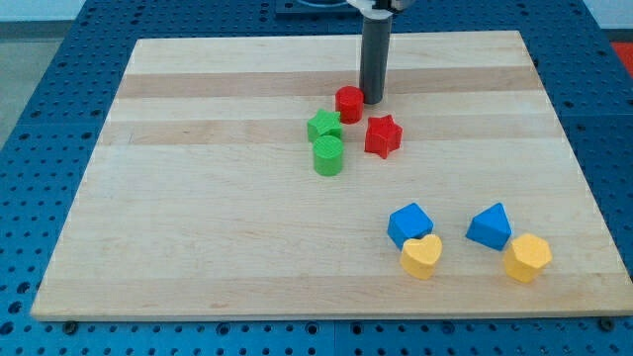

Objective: Move your arm to the top right of the blue cube

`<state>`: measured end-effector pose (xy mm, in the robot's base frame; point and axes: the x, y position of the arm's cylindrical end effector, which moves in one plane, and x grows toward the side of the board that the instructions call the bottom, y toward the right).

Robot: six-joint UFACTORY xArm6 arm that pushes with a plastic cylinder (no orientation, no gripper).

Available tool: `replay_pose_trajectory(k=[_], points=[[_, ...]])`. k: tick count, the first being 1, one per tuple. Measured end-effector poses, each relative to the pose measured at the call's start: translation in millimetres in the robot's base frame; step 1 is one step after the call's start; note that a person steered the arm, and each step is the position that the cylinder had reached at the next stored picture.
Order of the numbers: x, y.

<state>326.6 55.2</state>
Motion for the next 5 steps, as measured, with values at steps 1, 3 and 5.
replay_pose_trajectory(k=[1,3,5], points=[[-1,-23],[-1,-37],[-10,65]])
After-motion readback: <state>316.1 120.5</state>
